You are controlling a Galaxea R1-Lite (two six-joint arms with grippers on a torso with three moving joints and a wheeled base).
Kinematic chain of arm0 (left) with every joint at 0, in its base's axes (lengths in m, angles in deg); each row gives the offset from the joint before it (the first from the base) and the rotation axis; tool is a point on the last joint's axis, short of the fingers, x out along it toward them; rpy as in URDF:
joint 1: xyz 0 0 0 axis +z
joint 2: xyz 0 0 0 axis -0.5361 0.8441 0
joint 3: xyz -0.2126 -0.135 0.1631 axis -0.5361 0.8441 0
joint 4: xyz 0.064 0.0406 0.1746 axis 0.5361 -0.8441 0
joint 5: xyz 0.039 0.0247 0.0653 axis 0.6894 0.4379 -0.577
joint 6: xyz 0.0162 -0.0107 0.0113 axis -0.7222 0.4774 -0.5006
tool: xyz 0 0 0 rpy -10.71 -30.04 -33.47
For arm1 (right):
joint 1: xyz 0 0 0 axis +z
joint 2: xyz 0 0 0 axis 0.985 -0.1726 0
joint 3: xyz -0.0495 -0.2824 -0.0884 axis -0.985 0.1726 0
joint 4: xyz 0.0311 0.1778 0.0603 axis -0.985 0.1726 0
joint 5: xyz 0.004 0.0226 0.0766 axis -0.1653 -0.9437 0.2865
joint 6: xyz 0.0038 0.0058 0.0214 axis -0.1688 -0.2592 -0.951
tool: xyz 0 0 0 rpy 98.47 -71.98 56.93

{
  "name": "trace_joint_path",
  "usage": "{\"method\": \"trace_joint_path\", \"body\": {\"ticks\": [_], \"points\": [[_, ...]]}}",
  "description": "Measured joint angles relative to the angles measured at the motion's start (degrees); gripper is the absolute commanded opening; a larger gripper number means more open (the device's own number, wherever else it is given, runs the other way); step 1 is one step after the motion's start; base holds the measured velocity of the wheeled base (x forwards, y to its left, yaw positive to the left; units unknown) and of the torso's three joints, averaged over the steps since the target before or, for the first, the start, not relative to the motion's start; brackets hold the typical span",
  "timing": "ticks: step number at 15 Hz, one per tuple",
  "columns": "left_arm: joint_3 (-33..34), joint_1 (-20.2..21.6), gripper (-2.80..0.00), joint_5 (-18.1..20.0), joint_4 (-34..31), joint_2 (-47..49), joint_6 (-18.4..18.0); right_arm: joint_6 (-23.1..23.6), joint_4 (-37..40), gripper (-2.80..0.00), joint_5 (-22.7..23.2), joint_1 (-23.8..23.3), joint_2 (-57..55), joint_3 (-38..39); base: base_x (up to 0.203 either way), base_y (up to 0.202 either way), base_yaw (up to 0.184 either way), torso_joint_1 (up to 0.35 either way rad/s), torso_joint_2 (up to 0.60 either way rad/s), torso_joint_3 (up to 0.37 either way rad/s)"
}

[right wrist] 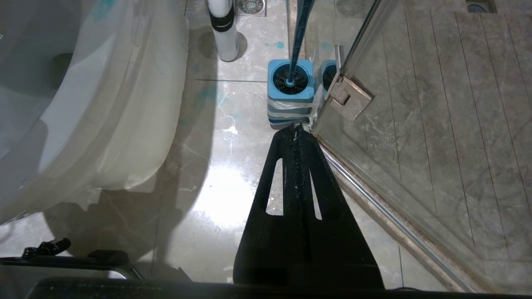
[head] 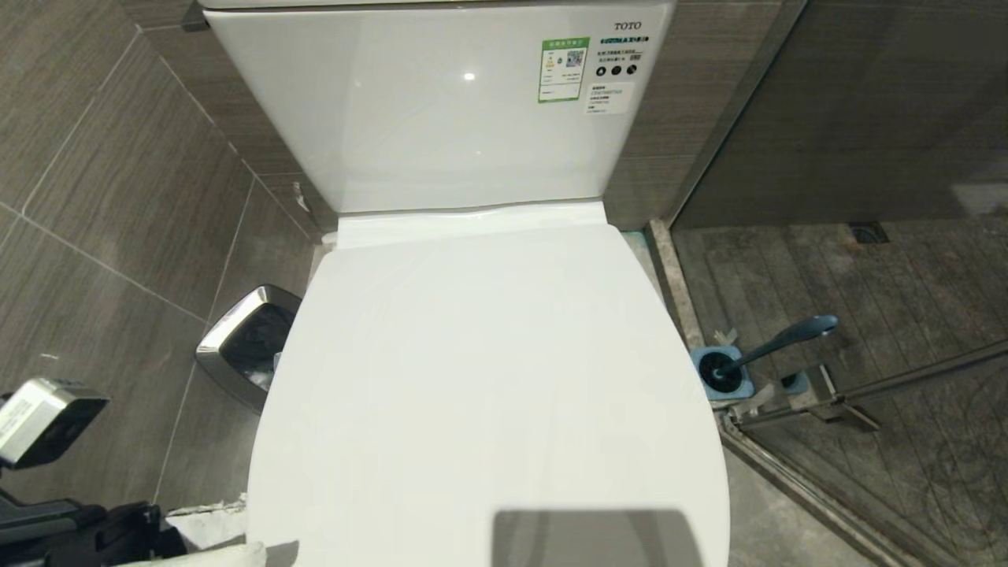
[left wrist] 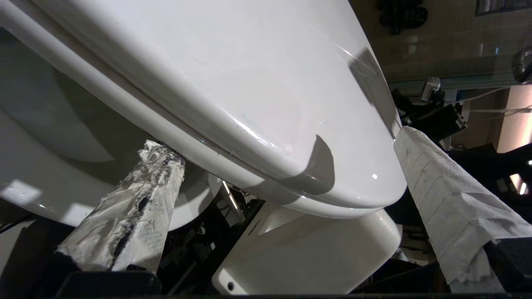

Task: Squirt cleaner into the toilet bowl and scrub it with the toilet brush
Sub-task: Use the left hand to lift the toilet lid slightly

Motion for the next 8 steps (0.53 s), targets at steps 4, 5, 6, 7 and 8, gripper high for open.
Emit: {"method": "trace_joint_path", "body": {"ticks": [4, 5, 6, 7, 8], "points": [[-0.83, -0.13, 0.00, -0.01, 0.32, -0.87, 2.45, 0.05, -0.01, -2.80, 0.00, 0.00, 0.00, 0.00, 0.000, 0.000, 0.000, 0.000, 0.00, 0.000], [-0.83, -0.13, 0.00, -0.03, 0.29, -1.18, 2.48, 0.05, -0.01, -2.80, 0.00, 0.00, 0.00, 0.00, 0.000, 0.000, 0.000, 0.000, 0.00, 0.000], [-0.73, -0.13, 0.00, -0.05, 0.30, -1.41, 2.61, -0.01, -0.01, -2.80, 0.01, 0.00, 0.00, 0.00, 0.000, 0.000, 0.000, 0.000, 0.00, 0.000], [-0.70, -0.13, 0.00, -0.05, 0.29, -1.63, 3.09, 0.02, -0.01, -2.80, 0.00, 0.00, 0.00, 0.00, 0.000, 0.000, 0.000, 0.000, 0.00, 0.000], [-0.70, -0.13, 0.00, -0.05, 0.30, -1.81, 3.62, 0.01, -0.01, -2.80, 0.00, 0.00, 0.00, 0.00, 0.000, 0.000, 0.000, 0.000, 0.00, 0.000]]}}
